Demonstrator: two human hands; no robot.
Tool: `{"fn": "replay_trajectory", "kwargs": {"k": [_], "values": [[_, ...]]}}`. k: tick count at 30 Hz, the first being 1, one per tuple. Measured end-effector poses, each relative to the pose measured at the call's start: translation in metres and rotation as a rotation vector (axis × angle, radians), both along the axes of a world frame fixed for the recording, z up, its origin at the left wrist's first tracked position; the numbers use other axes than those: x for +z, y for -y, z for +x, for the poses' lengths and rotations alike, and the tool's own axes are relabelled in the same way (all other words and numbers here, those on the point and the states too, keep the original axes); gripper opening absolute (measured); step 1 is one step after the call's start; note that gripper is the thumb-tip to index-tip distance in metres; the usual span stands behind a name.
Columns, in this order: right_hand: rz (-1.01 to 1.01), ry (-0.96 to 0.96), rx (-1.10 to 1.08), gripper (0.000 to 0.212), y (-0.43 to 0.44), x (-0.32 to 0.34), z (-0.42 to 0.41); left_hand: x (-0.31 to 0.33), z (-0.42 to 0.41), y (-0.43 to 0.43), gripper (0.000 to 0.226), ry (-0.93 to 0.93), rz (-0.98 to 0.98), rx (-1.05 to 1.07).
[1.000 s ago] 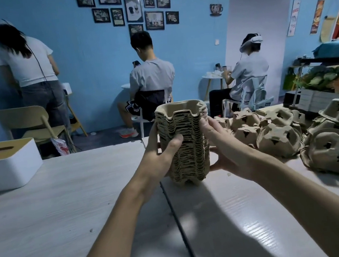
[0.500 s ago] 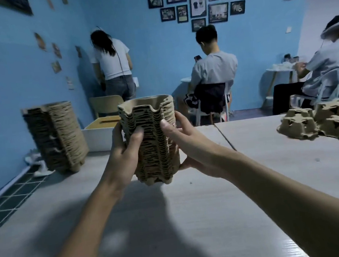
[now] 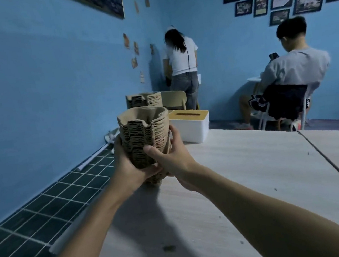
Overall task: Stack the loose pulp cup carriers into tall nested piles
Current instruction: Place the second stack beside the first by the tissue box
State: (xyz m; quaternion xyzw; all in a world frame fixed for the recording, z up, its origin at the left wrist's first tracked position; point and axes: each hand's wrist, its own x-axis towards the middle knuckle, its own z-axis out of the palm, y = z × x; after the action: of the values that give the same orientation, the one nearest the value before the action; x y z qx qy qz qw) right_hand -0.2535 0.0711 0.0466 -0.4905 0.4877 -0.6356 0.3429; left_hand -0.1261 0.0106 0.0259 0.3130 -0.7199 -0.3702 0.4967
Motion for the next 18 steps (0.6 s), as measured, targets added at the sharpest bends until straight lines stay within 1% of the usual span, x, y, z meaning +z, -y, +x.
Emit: {"fn": "replay_trajectory", "kwargs": {"k": [4,7,9,11,12,14,15,16,18], "values": [[0.014,-0.09,-0.094,0.09,0.023,-0.018,0.008,-0.01,0.006,0.011,0.116,0.012,0.065,0.009],[0.05,-0.16,-0.118,0.105,0.033,-0.028,0.004,-0.017,0.008,0.025,0.106,0.046,0.083,0.059],[0.102,-0.161,-0.109,0.112,0.038,-0.033,0.002,-0.023,0.009,0.032,0.109,0.041,0.074,0.091],[0.124,-0.139,-0.094,0.107,0.044,-0.038,0.003,-0.029,0.009,0.035,0.106,-0.004,0.078,0.124],[0.122,-0.137,-0.091,0.105,0.046,-0.039,0.005,-0.032,0.01,0.035,0.098,-0.029,0.087,0.143],[0.121,-0.133,-0.107,0.108,0.054,-0.042,0.009,-0.038,0.011,0.035,0.08,-0.044,0.113,0.175],[0.12,-0.131,-0.125,0.109,0.058,-0.043,0.009,-0.04,0.012,0.036,0.075,-0.049,0.124,0.185],[0.122,-0.132,-0.14,0.108,0.062,-0.043,0.009,-0.043,0.013,0.04,0.075,-0.06,0.132,0.188],[0.135,-0.135,-0.16,0.103,0.068,-0.042,0.009,-0.044,0.013,0.043,0.081,-0.083,0.155,0.178]]}}
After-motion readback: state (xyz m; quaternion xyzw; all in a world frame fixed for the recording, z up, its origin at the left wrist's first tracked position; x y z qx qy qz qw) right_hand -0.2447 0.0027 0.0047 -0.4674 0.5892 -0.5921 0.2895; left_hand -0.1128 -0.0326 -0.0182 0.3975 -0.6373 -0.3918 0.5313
